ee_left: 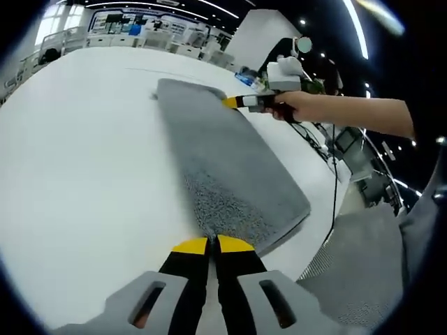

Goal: Fold the towel on the table until its edges align and the towel forms a compact rectangular stack.

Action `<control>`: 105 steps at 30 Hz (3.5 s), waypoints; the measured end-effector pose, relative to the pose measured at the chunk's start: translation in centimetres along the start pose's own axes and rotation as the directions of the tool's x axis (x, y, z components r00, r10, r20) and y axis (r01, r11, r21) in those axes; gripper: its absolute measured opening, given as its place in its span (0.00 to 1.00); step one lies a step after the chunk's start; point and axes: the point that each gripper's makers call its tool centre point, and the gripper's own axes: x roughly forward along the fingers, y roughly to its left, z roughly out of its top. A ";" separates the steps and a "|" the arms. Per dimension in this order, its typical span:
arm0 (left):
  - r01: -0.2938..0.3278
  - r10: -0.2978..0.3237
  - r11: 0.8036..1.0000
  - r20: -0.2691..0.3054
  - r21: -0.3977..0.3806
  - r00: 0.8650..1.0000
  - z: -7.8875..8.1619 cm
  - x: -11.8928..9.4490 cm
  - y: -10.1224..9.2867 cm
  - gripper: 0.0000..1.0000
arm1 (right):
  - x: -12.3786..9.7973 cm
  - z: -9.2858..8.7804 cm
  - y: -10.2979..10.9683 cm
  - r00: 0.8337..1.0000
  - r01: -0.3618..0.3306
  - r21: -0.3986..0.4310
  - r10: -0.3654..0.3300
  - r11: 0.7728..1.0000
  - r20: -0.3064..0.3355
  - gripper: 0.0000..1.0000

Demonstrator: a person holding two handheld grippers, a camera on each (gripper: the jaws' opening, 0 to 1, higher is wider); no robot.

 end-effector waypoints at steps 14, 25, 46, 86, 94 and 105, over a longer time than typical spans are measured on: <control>0.102 -0.098 0.992 -0.050 0.080 0.994 0.5 3.1 -4.5 0.03 | -3.0 -2.6 -4.7 0.996 0.082 0.025 -0.081 0.996 -0.024 0.07; 0.113 -0.109 0.989 -0.050 0.096 0.993 0.5 3.5 -5.0 0.03 | -3.3 -2.9 -5.4 0.995 0.087 0.029 -0.085 0.996 -0.050 0.07; 0.066 -0.065 0.991 -0.015 0.119 0.998 0.6 3.2 -4.9 0.08 | -8.0 -3.9 -3.3 0.998 0.041 0.184 -0.034 0.982 -0.044 0.19; -0.003 -0.012 0.909 0.032 0.418 0.999 2.0 2.1 -6.8 0.22 | -19.1 -13.9 6.9 0.991 -0.105 0.135 0.115 0.985 -0.062 0.18; 0.030 -0.038 0.877 0.007 0.480 0.999 2.0 2.2 -7.4 0.23 | -19.1 -13.7 7.4 0.988 -0.132 0.125 0.140 0.983 -0.058 0.18; 0.150 -0.083 0.635 -0.126 0.758 0.989 0.5 3.2 -11.2 0.24 | -20.6 -13.9 10.8 0.973 -0.225 -0.083 0.219 0.971 -0.080 0.21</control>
